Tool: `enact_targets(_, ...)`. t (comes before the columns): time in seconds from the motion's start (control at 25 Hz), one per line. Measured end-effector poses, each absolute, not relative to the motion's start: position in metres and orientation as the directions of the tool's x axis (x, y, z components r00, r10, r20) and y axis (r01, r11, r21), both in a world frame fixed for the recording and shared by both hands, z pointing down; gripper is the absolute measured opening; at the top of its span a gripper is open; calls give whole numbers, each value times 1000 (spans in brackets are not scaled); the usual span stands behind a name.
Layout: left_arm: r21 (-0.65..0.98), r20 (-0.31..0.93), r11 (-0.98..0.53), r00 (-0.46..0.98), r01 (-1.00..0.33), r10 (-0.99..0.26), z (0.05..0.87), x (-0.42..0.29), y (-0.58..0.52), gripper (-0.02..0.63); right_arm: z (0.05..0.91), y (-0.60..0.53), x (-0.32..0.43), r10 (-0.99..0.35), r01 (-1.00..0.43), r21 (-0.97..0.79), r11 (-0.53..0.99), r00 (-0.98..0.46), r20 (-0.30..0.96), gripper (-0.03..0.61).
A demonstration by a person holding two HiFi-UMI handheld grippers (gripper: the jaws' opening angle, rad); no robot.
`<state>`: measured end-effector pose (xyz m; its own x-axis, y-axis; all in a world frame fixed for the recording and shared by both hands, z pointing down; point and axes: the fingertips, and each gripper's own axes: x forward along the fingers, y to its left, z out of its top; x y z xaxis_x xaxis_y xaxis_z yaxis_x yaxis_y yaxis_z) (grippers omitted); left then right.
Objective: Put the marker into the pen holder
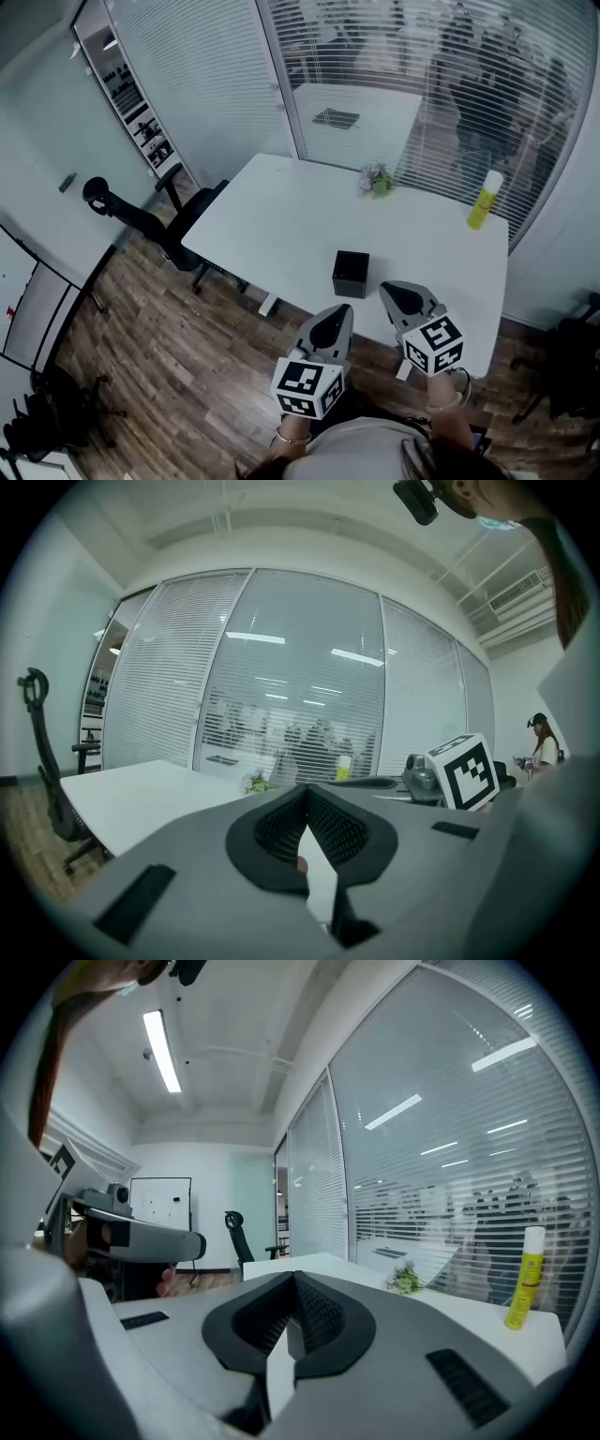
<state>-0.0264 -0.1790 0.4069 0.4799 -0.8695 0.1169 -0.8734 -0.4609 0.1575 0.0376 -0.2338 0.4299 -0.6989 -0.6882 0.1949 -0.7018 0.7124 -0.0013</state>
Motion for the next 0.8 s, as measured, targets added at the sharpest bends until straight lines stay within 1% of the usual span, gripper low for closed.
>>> enact_targets(0.44,139,106,-427,443,-893,-890,401,-23,-160,18,404,-200,53,-673,-674,43,738,-729,124,28)
enact_targets(0.8,125,98,-406,418,-905,-903,397,-17,-141,18,396,-177,66,-676,-673,61,737,-729,108,26)
